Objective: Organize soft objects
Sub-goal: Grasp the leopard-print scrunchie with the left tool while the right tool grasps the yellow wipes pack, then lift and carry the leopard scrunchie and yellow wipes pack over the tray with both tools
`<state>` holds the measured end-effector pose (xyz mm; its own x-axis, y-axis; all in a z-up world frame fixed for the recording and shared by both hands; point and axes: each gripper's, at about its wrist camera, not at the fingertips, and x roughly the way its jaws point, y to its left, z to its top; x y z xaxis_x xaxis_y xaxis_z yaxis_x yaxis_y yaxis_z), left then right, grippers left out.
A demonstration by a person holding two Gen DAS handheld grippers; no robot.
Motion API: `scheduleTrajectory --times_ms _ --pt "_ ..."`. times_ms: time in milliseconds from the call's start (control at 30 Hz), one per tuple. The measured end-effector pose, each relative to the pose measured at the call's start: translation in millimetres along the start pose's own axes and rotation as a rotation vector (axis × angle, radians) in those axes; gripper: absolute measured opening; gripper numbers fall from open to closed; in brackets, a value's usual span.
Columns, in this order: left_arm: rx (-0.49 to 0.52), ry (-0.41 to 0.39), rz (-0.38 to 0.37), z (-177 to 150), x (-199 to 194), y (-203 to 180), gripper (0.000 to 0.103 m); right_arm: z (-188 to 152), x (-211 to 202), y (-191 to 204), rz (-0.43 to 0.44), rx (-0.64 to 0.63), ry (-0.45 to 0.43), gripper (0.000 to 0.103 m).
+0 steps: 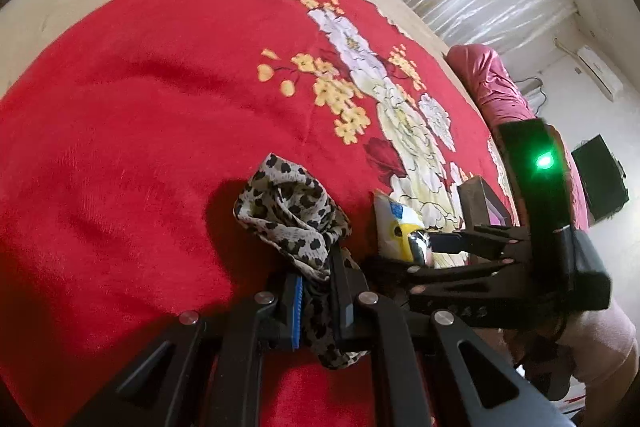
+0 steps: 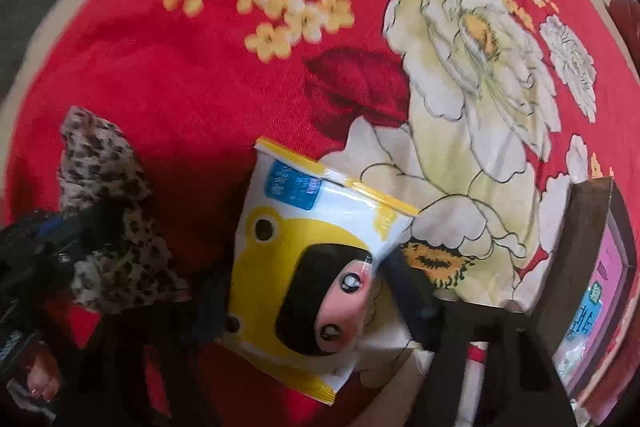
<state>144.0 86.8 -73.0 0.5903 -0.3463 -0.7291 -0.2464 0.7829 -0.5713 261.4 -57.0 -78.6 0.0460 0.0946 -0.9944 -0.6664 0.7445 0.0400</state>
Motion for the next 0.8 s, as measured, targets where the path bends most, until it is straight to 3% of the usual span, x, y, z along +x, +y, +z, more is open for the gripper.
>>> scheduleTrajectory --times_ms 33,333,400,567,800 --pt "0.006 -0.007 -0.002 -0.1 -1.5 -1.4 0.011 -1.7 -5.9 -2.3 0.013 0.011 -0.022 0.057" --pt "0.060 -0.088 -0.010 -1.2 -20.8 -14.4 0.011 -37.8 -69.2 4.7 0.047 0.019 -0.247 0.056" --pt "0.067 -0.096 -0.012 -2.6 -24.0 -16.5 0.011 -53.0 -91.9 10.4 0.013 0.024 -0.321 0.056" --pt "0.113 -0.110 0.006 -15.2 -35.4 -29.5 0.011 -97.0 -136.5 16.3 0.024 0.133 -0.479 0.056" --pt "0.234 -0.148 -0.014 -39.8 -64.2 -73.3 0.011 -150.7 -171.5 -12.6 0.015 0.247 -0.573 0.056"
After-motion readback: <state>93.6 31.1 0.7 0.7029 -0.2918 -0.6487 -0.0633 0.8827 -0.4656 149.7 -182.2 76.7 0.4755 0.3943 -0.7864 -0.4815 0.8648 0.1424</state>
